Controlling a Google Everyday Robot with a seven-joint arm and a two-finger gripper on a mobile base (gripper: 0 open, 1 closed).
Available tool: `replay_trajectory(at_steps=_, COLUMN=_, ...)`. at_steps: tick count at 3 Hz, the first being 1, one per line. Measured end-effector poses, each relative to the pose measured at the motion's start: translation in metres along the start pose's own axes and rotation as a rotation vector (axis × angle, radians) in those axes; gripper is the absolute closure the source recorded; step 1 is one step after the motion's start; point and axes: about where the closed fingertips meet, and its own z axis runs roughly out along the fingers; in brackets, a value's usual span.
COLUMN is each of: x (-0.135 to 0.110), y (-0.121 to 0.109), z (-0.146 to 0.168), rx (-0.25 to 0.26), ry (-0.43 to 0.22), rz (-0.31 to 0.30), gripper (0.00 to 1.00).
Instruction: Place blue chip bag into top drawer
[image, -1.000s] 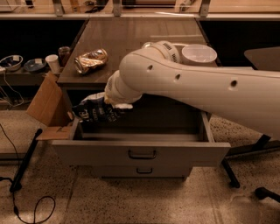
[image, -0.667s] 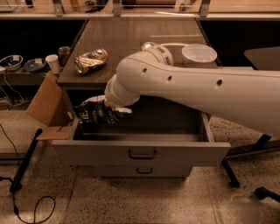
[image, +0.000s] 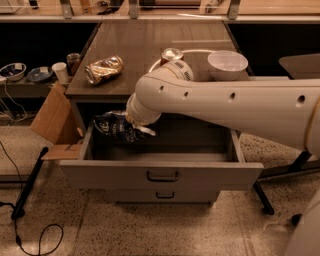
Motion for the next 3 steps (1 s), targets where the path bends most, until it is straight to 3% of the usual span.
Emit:
replay_trajectory(at_steps=1, x=-0.015, y=-0.005, z=0.003, rx=0.021, ry=-0.053, rz=0.080, gripper=1.00)
replay_trajectory(at_steps=2, x=-0.026, y=-0.004, z=0.007, rx=0.018, ry=-0.088, rz=0.089, gripper=1.00)
replay_trajectory(at_steps=3, x=-0.028, y=0.001, z=0.012, rx=-0.004, ry=-0.100, rz=0.034, gripper=1.00)
